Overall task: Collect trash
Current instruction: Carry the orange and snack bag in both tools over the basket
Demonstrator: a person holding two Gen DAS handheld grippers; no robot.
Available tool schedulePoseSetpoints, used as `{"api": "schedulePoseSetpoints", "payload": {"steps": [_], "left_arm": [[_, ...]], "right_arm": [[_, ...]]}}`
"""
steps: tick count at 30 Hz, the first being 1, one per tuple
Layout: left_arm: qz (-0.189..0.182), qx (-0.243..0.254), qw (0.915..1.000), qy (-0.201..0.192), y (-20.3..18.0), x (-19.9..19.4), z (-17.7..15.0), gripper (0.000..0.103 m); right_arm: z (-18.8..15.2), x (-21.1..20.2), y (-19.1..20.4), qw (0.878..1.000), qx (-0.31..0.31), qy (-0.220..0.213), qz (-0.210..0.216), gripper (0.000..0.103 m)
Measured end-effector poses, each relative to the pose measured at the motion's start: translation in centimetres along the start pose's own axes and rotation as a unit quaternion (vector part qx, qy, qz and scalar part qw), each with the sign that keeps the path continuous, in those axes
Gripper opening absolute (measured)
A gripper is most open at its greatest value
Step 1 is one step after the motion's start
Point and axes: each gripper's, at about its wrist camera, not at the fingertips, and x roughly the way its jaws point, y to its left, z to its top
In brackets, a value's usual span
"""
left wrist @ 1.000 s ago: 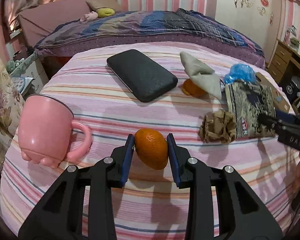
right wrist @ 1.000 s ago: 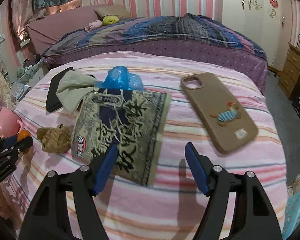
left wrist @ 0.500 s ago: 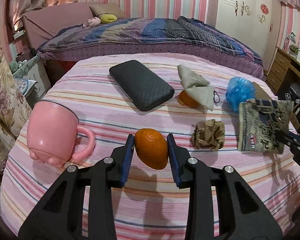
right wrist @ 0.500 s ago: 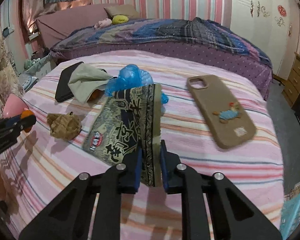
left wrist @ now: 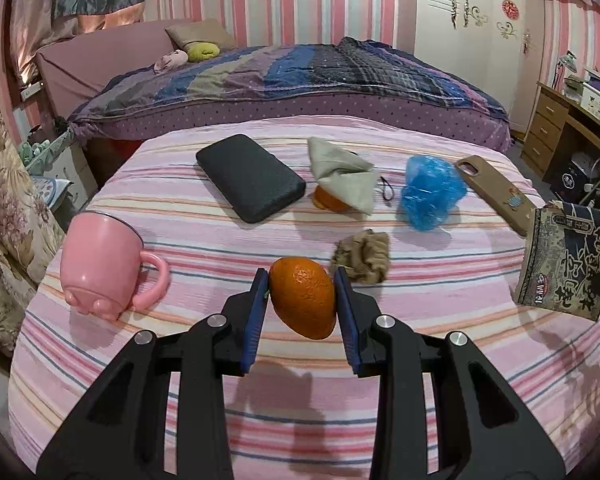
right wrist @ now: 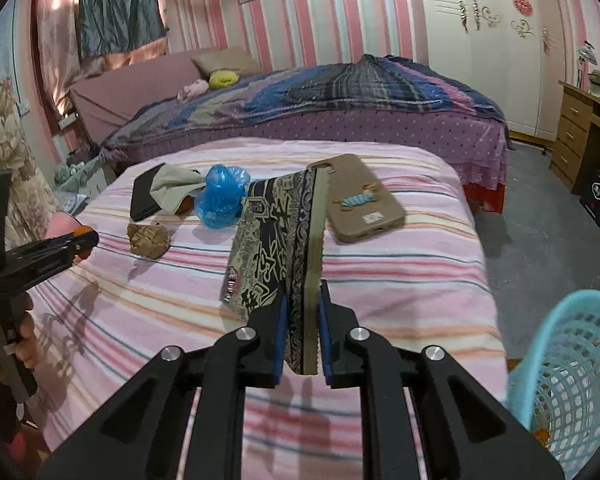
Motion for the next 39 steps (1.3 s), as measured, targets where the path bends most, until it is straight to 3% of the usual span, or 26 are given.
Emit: {"api": "schedulePoseSetpoints", "payload": {"steps": [13, 28, 33, 39], "left_arm": [[0.008, 0.003, 0.9999, -0.008, -3.0, -1.3, -0.5, 0.032], [0.009, 0.037, 0.9988, -0.03, -7.4, -3.4, -1.7, 0.032], [-0.011, 0.06, 0.9965, -0.057, -11.4, -5.8, -1.6, 0.032], [-0.069, 0.078, 0.9922, -0.069, -18.1, -7.9, -2.1, 0.032]], "right_arm": [[0.3, -4.0, -2.9, 0.999, 0.009, -0.04, 0.019, 0.014], [-1.3, -11.4, -9.9, 0.995, 0.058, -0.058, -0.061, 0.014], [-2.4, -14.9, -12.1, 0.993, 0.06, -0.058, -0.088, 0.014], [-3.9, -17.6, -14.4, 0.988, 0.068, -0.052, -0.126, 0.014]]}}
